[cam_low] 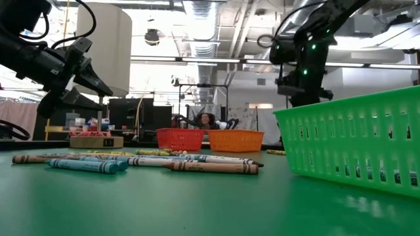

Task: Sort crayons
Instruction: Put the brown crayon into the orange bin

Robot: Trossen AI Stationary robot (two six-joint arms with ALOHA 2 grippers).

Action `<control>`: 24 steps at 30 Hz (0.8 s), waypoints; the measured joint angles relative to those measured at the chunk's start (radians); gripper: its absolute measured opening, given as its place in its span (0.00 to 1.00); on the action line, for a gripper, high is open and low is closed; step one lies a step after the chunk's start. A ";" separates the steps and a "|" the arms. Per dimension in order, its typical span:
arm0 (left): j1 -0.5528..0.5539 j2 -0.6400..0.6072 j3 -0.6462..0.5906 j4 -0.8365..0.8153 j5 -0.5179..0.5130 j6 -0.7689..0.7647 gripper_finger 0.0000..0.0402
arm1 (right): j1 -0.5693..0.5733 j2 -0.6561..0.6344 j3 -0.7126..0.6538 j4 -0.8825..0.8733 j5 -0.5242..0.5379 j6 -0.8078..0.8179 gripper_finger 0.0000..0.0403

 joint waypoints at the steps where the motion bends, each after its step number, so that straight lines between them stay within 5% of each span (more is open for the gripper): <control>1: 0.000 0.000 0.000 0.000 0.000 0.000 0.54 | -0.004 0.020 0.000 0.001 -0.007 -0.002 0.40; 10: 0.000 0.000 0.000 0.000 0.001 -0.004 0.54 | -0.057 0.171 -0.001 0.004 -0.016 -0.089 0.51; 24: 0.000 0.000 0.000 -0.022 0.000 -0.004 0.54 | -0.197 0.278 0.005 0.003 -0.201 -0.229 0.39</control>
